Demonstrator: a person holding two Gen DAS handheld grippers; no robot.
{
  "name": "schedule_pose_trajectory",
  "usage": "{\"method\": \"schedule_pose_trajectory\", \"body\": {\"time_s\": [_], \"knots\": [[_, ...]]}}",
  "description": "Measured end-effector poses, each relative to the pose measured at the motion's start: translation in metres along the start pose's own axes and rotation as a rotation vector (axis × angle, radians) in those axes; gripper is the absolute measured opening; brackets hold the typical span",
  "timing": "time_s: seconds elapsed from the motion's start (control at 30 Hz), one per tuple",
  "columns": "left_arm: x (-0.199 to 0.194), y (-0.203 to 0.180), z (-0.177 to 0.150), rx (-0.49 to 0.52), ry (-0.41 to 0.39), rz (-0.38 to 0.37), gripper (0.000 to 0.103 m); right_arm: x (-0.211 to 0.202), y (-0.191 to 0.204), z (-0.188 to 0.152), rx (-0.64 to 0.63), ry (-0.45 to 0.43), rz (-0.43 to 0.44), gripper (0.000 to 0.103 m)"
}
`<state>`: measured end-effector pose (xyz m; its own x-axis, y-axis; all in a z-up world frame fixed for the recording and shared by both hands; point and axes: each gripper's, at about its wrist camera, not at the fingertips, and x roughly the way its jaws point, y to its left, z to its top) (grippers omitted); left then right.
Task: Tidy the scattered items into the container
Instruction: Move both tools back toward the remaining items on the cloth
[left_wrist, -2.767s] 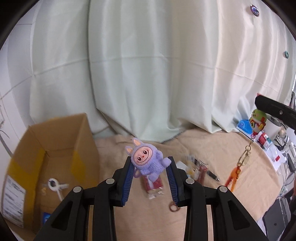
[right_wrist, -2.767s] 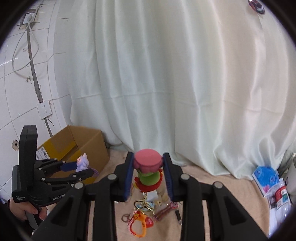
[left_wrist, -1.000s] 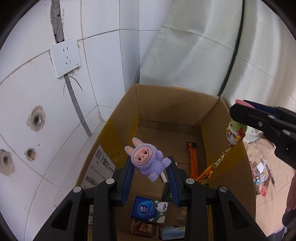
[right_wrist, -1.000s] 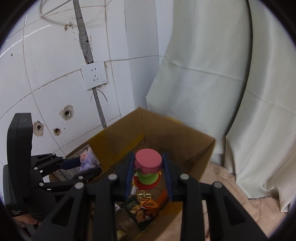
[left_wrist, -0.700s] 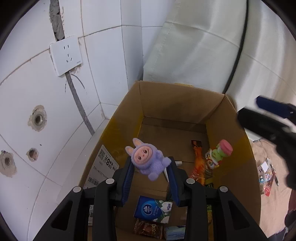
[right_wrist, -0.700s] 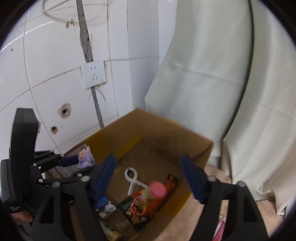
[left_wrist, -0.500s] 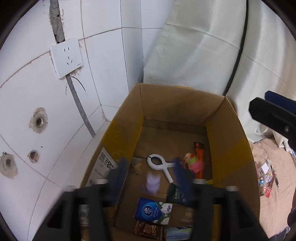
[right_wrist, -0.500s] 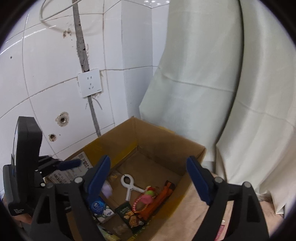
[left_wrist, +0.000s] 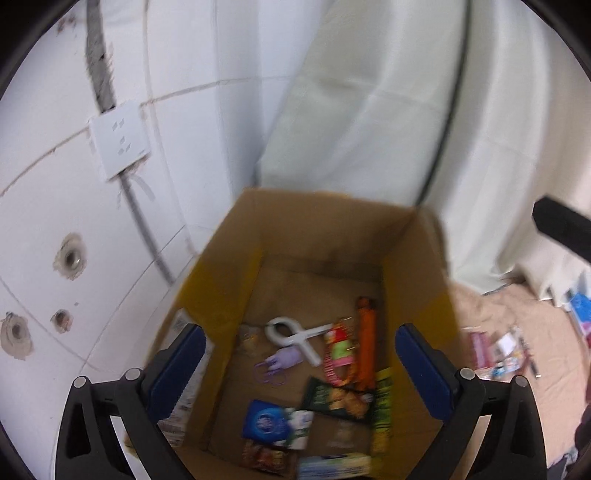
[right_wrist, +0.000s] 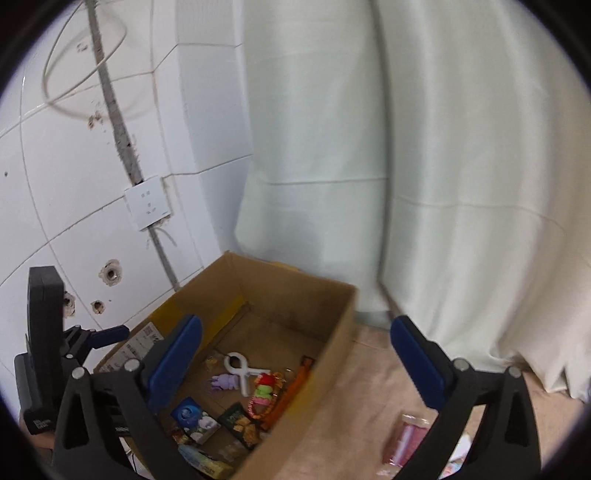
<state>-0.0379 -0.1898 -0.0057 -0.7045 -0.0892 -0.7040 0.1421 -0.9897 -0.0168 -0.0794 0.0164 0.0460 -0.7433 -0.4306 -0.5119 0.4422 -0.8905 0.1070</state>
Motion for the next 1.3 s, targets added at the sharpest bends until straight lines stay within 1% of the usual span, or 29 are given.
{"method": "schedule_pose_trajectory", "body": {"time_s": [0.1, 0.23, 0.37, 0.43, 0.53, 0.67, 0.77, 0.9, 1.0, 1.1, 1.2, 1.3], "knots": [[-0.015, -0.034, 0.005, 0.05, -0.037, -0.045, 0.103, -0.033, -0.038, -0.007, 0.055, -0.052, -0.06, 0.103], [-0.029, -0.088, 0.007, 0.128, -0.073, -0.117, 0.103, -0.08, -0.092, -0.023, 0.127, -0.076, -0.139, 0.103], [-0.026, -0.14, 0.004, 0.188, -0.063, -0.18, 0.103, -0.121, -0.13, -0.041, 0.132, -0.107, -0.276, 0.103], [-0.022, -0.167, 0.001, 0.215, -0.048, -0.209, 0.103, -0.136, -0.145, -0.051, 0.142, -0.107, -0.312, 0.103], [-0.015, -0.198, -0.005, 0.243, -0.025, -0.233, 0.103, -0.148, -0.164, -0.065, 0.167, -0.095, -0.342, 0.103], [-0.004, -0.235, -0.02, 0.275, 0.012, -0.259, 0.103, -0.155, -0.18, -0.084, 0.17, -0.074, -0.371, 0.103], [0.006, -0.252, -0.033, 0.278, 0.037, -0.262, 0.103, -0.153, -0.186, -0.101, 0.173, -0.043, -0.386, 0.103], [0.027, -0.263, -0.059, 0.246, 0.052, -0.253, 0.103, -0.146, -0.193, -0.13, 0.177, -0.01, -0.413, 0.103], [0.046, -0.266, -0.083, 0.203, 0.082, -0.254, 0.103, -0.137, -0.199, -0.157, 0.19, 0.021, -0.424, 0.103], [0.064, -0.267, -0.106, 0.169, 0.107, -0.226, 0.103, -0.123, -0.202, -0.181, 0.209, 0.06, -0.428, 0.103], [0.079, -0.276, -0.126, 0.202, 0.144, -0.181, 0.103, -0.111, -0.203, -0.202, 0.225, 0.099, -0.43, 0.103], [0.088, -0.282, -0.139, 0.205, 0.147, -0.161, 0.102, -0.103, -0.205, -0.218, 0.246, 0.111, -0.421, 0.103]]}}
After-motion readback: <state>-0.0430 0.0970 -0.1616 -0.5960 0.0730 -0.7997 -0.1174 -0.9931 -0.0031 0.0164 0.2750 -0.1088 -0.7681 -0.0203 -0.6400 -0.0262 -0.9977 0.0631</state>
